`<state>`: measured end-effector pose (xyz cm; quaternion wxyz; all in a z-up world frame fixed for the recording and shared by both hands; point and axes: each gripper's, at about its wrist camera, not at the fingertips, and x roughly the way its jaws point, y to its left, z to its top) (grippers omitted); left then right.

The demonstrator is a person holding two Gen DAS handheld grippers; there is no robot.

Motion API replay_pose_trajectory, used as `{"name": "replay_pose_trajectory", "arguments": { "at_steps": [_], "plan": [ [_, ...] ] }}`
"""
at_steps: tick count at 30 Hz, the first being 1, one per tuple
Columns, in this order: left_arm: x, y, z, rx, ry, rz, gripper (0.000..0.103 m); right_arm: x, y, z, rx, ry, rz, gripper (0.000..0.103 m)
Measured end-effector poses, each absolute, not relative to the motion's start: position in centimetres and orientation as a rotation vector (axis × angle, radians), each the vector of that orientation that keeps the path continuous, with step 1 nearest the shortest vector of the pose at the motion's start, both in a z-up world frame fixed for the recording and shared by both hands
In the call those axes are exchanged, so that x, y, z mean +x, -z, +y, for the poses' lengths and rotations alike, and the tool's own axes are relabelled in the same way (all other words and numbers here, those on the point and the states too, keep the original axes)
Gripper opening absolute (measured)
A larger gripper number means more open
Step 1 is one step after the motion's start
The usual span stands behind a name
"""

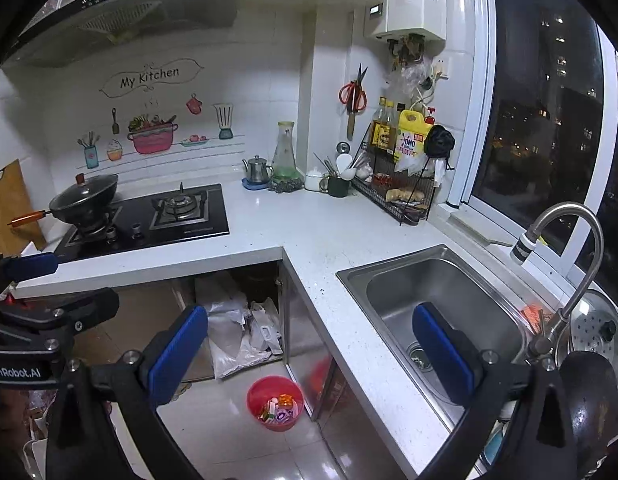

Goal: Collect trash

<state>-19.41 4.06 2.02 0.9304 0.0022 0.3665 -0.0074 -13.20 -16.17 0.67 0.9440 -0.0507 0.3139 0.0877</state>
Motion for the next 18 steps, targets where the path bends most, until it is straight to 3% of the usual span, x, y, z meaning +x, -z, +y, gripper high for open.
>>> {"name": "replay_pose_trajectory", "arguments": {
  "at_steps": [18],
  "plan": [
    [-21.3, -2.9, 4.1, 0.021, 0.009, 0.720, 0.103, -15.0, -1.4, -14.9, -0.076, -0.152, 0.617, 0.102]
  ]
}}
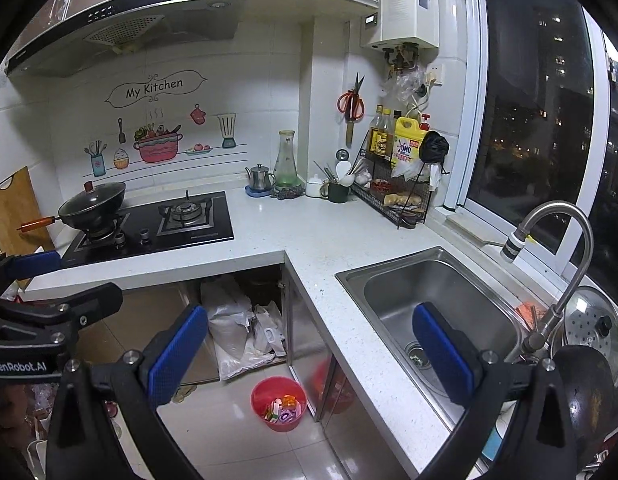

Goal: Collect trash

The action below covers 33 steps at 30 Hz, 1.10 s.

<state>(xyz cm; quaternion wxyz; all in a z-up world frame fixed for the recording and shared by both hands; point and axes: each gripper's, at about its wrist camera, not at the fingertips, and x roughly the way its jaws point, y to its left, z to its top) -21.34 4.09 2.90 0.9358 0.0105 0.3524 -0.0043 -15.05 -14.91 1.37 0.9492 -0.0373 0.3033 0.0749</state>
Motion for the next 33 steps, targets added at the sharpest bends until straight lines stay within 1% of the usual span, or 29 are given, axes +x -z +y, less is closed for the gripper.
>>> {"name": "replay_pose_trajectory", "arguments": {
  "at_steps": [33],
  "plan": [
    [-22.1, -2.4, 4.3, 0.036, 0.070, 0.718, 0.103, -16.7, -1.5, -13.2, -0.065, -0.078, 0.637, 0.102]
  ]
}}
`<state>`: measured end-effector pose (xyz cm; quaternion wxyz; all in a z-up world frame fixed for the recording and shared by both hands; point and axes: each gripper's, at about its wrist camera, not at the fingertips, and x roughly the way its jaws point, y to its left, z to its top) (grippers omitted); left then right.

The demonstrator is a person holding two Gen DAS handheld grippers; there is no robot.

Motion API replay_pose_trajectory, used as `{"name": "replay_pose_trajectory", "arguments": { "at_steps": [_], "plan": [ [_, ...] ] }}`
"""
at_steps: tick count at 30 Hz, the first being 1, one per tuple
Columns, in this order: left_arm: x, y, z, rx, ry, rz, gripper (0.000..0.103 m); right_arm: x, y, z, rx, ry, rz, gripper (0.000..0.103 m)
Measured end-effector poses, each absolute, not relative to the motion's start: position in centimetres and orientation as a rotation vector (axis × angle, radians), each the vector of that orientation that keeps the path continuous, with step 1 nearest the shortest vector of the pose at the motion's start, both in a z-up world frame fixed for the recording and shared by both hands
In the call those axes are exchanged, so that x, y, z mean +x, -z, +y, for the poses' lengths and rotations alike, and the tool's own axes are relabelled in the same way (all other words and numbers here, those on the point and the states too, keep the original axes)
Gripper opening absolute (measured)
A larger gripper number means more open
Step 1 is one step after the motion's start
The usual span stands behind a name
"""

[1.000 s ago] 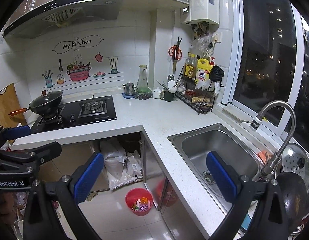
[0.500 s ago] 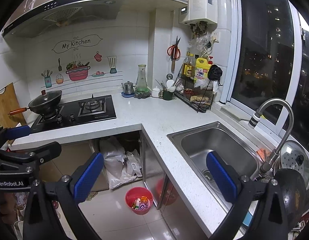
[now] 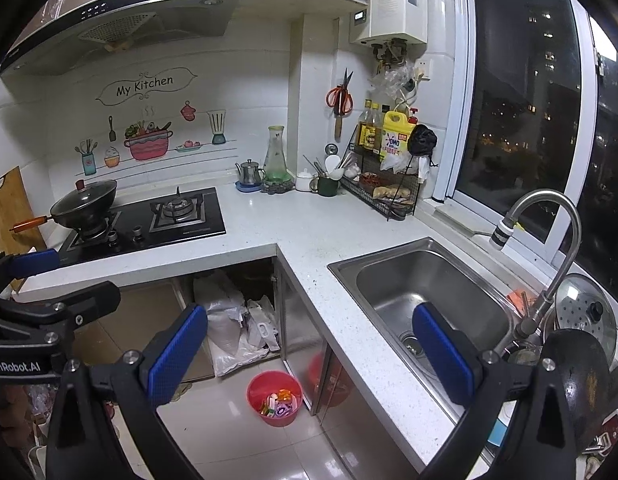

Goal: Collect trash

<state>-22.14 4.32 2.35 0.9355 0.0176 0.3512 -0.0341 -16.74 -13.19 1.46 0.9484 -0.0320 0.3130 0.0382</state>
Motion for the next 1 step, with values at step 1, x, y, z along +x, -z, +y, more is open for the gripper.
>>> {"name": "replay_pose_trajectory", "arguments": {
  "at_steps": [1],
  "plan": [
    [-22.14, -2.37, 4.25, 0.043, 0.068, 0.716, 0.103, -16.73, -1.40, -13.10, -0.065, -0.076, 0.638, 0.102]
  ]
}}
